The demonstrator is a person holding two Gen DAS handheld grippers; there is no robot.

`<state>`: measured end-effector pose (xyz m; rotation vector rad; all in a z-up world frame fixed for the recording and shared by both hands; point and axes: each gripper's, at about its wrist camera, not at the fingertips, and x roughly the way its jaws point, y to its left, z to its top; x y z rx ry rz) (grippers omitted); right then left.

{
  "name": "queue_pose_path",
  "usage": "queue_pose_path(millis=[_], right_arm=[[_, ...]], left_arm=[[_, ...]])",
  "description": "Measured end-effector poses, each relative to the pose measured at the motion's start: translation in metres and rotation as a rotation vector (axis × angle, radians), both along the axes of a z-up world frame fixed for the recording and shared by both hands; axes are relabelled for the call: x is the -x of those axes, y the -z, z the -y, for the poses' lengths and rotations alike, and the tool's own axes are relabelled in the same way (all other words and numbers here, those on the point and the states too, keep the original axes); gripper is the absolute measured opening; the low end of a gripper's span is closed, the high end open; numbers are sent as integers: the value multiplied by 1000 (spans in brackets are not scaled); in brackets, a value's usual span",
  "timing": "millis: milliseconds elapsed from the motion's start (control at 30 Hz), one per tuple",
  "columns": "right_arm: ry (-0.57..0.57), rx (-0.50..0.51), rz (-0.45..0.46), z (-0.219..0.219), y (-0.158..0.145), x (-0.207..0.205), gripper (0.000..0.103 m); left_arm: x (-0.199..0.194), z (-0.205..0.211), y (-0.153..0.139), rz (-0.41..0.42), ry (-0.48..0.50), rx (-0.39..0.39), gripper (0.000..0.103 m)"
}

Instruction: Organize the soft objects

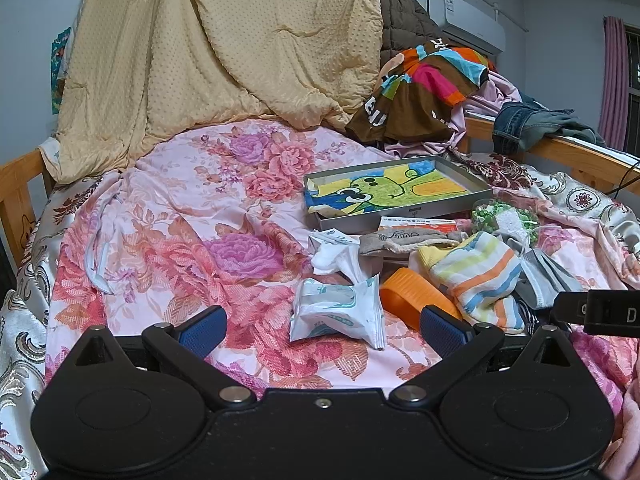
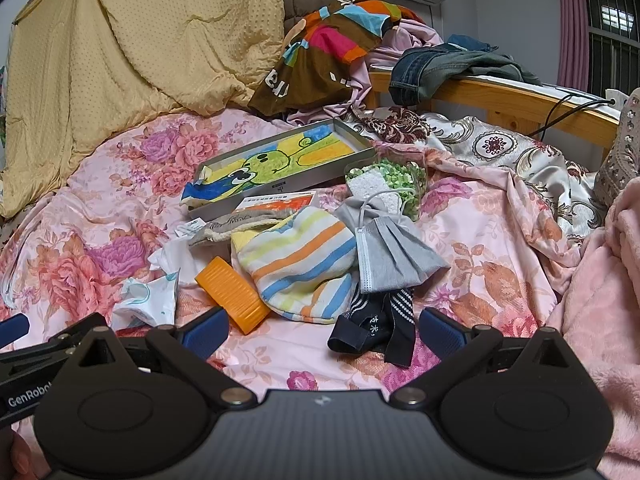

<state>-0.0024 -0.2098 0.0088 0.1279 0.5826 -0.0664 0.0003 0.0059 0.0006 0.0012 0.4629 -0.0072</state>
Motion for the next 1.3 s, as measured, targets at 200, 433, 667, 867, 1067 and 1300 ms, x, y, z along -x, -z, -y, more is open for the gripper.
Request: queue_pose_path(millis=[200,433,667,867,1067,1300], right_arm=[[1,-2,0,-1,2,0,103],[1,-4,-2,-2,3,1,103],[-2,-23,22,1,-1,3,103],[-11,-163,93,22,-19,5,103],[-130,-60,136,35,-35,-14,103],[-353,175,54,32,-39,-54,103]], left_arm=[[-1,-3,-1,2,-2,4,102],[-1,-7,-2,-3,-1,-2,102],[-3,-6,2,-7,-2,5,102],[-10,-6,7,-21,7,2,102],[-22,-11,11,-24,32,11,102],[-42,-3,14,1,169,62,102]])
